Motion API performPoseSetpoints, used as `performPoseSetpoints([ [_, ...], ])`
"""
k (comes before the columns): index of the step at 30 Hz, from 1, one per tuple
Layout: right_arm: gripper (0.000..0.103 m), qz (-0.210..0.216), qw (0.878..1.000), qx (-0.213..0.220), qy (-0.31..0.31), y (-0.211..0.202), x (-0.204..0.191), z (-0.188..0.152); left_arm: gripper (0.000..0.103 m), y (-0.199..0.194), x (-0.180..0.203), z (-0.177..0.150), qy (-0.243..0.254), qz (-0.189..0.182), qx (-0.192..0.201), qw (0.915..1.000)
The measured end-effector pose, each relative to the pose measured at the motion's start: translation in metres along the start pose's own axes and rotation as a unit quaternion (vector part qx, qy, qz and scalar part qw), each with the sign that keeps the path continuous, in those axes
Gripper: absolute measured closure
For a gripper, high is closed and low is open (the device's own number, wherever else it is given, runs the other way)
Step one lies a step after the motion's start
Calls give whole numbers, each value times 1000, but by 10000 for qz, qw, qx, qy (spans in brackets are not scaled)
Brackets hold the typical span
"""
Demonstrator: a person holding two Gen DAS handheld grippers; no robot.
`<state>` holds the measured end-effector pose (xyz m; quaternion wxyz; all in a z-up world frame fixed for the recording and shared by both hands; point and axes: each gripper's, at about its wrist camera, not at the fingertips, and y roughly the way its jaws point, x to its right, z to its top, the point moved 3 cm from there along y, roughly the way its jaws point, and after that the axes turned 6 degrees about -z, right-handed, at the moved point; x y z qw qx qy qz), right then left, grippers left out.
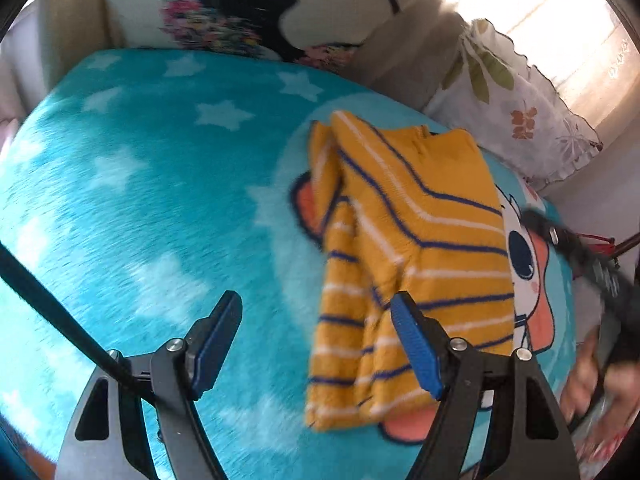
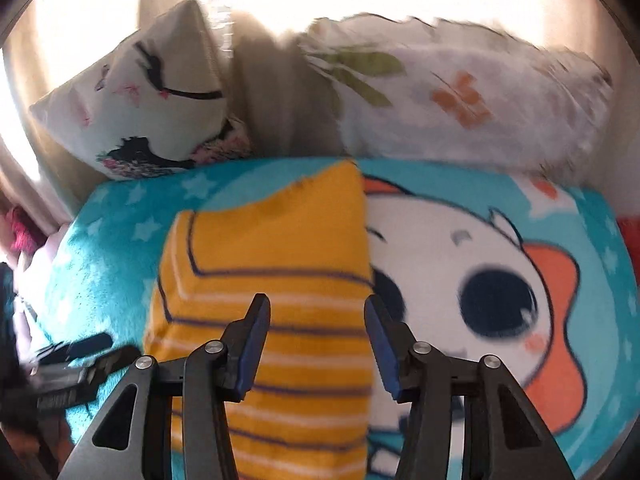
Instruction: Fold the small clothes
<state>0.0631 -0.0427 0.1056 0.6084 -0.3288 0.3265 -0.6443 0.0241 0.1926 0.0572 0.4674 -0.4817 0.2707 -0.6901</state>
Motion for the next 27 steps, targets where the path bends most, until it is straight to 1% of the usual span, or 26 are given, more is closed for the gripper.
performPoseSetpoints([
  [1, 59, 49, 9999, -42, -92, 8, -7, 7, 27, -4, -6, -3, -48, 55, 26, 10000],
  [2, 68, 77, 9998, -110, -138, 18, -14, 12, 27, -8, -11, -6, -88, 133, 60, 9999],
  [3, 72, 89, 9996, -191, -177, 28, -20, 17, 27, -11, -16, -10, -107, 214, 96, 9997],
  [6, 72, 119, 9979, -555, -312, 63, -45, 18, 27, -15, -35, -16, -203, 571, 139, 9981],
  [7, 72, 107, 9974, -604, -384, 69, -56, 15, 27, -16, -42, -19, -277, 664, 130, 9973],
  [9, 71, 55, 9961, -512, -719, 66, -81, 11, 27, -16, -55, -24, -385, 827, 71, 9958],
  [11, 71, 211, 9925, -462, -1109, 59, -103, 4, 27, -11, -64, -28, -469, 941, -58, 9944],
  [12, 71, 363, 9900, -476, -1276, 55, -112, 1, 27, -8, -69, -31, -545, 942, -131, 9940],
  [13, 71, 415, 9880, -459, -1415, 50, -119, -4, 27, -5, -73, -33, -620, 908, -192, 9937],
  [15, 71, 395, 9856, -327, -1614, 40, -127, -10, 27, -3, -76, -35, -650, 912, -252, 9934],
  [17, 71, 448, 9865, -273, -1553, 30, -125, -15, 25, -1, -75, -36, -552, 969, -247, 9935],
  [19, 71, 478, 9899, -265, -1311, 23, -113, -18, 20, 1, -73, -36, -487, 971, -253, 9938],
  [21, 68, 438, 9938, -259, -991, 18, -95, -19, 11, 5, -71, -37, -397, 948, -264, 9944],
  [24, 66, 342, 9979, -251, -492, 9, -62, -20, 2, 14, -64, -37, -160, 1024, -328, 9941],
  [27, 63, 123, 9998, -147, -61, -4, -28, -21, 0, 22, -57, -38, 79, 1266, -377, 9912],
])
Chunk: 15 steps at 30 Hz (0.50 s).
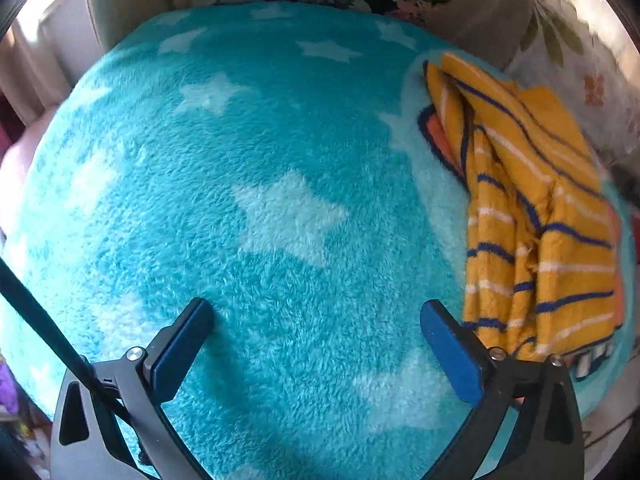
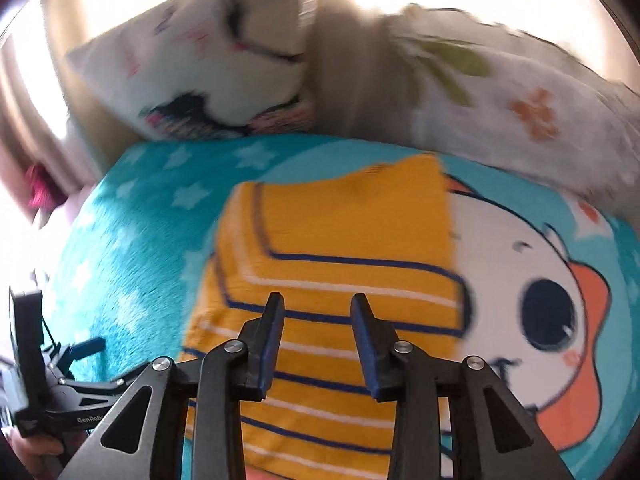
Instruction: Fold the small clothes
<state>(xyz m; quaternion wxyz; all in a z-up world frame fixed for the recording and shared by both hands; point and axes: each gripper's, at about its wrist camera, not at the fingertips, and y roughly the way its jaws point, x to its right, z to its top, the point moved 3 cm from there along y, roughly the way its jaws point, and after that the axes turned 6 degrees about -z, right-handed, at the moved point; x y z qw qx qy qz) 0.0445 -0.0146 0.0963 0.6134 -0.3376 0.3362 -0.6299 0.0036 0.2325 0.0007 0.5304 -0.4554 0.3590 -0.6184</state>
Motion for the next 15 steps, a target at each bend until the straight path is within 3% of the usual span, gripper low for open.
performPoseSetpoints([
  [3, 58, -149, 9992, 55, 365, -11, 27, -4, 0, 4, 6, -2, 181, 275, 73, 9994],
  [9, 56, -404, 9963, 2, 756, -21, 61, -27, 0, 4, 9, -4, 11, 388, 261, 9989],
  [15, 56, -249, 9955, -28, 909, -19, 80, -44, 0, 7, 9, 2, -367, 539, 228, 9976],
])
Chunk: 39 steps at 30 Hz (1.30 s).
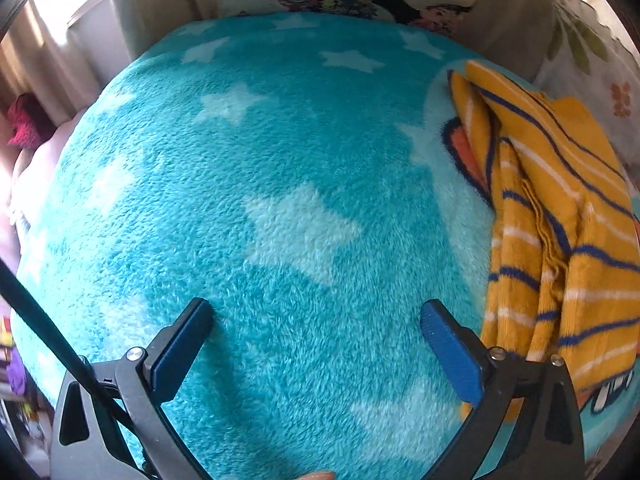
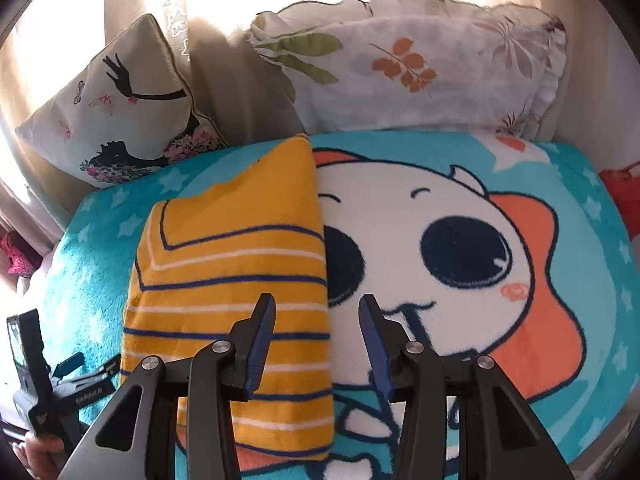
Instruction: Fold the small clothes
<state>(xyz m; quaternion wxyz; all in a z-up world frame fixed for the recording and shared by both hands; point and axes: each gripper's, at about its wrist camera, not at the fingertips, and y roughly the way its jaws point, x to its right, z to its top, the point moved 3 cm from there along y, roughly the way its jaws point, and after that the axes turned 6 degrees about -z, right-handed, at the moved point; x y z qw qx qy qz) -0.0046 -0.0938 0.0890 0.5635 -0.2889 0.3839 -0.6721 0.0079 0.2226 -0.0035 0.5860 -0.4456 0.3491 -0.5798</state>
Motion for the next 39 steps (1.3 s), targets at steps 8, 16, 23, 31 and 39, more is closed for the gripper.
performPoseSetpoints([
  [8, 51, 290, 9991, 8, -313, -9, 27, -5, 0, -30, -3, 3, -908, -346, -47, 9953],
  [16, 51, 615, 9973, -313, -245, 0, 61, -25, 0, -107, 61, -4, -291, -143, 1073, 9937],
  [23, 50, 744, 9960, -332, -367, -1, 76, -33, 0, -120, 127, -21, 431, 147, 1147, 9924],
  [31, 47, 709, 9954, -493, -420, 4, 99, -44, 0, -111, 172, -57, 637, 188, 794, 9946],
  [39, 45, 654, 9952, -556, -471, 6, 115, -47, 0, -105, 188, -63, 543, 99, 685, 9961],
])
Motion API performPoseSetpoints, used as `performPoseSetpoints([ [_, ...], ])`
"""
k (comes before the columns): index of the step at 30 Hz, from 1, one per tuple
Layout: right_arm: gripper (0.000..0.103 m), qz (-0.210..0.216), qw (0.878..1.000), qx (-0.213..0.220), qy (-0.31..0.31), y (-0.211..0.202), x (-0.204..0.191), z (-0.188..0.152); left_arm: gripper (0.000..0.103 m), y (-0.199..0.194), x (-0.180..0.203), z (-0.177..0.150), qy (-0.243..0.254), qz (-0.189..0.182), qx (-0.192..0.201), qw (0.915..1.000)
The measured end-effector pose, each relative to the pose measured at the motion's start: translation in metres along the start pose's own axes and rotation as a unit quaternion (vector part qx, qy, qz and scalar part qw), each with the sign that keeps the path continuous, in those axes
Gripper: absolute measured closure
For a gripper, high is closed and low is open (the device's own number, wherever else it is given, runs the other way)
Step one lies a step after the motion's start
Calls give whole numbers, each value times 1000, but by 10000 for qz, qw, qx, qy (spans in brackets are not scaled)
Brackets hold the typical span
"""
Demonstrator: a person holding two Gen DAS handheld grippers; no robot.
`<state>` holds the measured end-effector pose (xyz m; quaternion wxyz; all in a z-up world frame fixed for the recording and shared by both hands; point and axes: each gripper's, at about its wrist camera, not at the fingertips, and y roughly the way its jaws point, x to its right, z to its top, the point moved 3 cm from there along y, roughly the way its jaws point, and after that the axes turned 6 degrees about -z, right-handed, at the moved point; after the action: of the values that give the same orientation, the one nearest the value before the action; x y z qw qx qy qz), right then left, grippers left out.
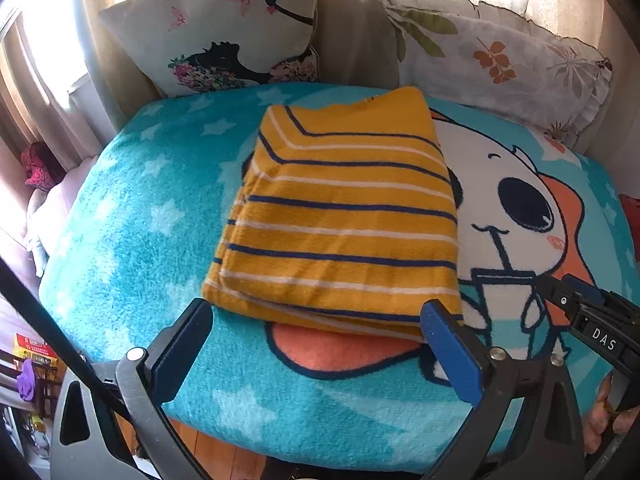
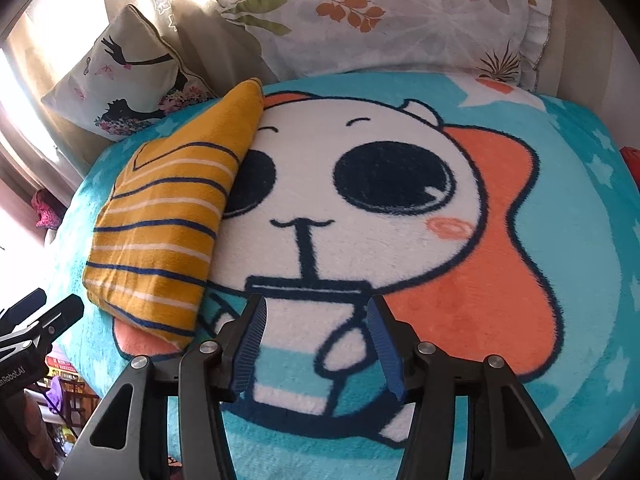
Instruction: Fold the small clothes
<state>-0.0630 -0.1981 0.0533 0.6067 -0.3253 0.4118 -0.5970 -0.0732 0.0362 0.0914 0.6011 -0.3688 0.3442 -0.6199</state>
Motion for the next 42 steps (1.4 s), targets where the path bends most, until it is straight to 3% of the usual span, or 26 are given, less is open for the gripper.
performPoseSetpoints([
  [18, 42, -14, 9999, -60, -83, 1, 18, -5, 0, 8, 31, -9, 70, -152, -252, 9995],
  [42, 36, -82, 9993, -135, -350, -3, 18, -22, 0, 4, 41, -31, -23, -238, -476, 9986],
])
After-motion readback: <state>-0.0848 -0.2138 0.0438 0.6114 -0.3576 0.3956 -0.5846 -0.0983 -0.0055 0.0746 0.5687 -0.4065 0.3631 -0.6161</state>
